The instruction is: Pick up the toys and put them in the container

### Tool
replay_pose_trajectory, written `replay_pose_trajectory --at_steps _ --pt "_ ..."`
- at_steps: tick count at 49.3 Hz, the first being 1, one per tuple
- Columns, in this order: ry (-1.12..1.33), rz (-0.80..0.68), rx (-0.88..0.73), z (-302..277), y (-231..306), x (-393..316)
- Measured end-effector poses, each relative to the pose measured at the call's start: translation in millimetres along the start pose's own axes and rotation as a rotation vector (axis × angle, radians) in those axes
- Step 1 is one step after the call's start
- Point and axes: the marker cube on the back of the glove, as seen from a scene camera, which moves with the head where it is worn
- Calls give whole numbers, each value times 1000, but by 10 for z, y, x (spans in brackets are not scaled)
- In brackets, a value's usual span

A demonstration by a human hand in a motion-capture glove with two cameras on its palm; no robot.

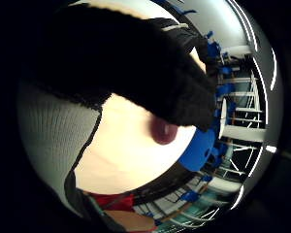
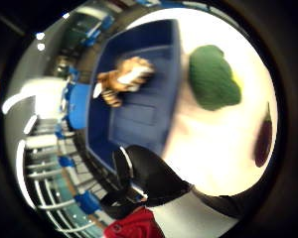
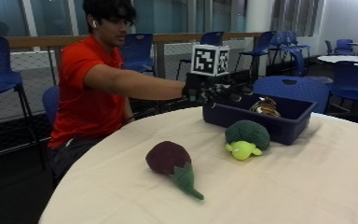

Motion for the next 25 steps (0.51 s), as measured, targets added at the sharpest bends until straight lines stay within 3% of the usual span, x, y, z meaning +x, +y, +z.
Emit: replay_pose_trajectory --at_steps 13,25 --pt "22 165 -46 329 234 1271" --pt "-27 263 -98 641 393 1919"
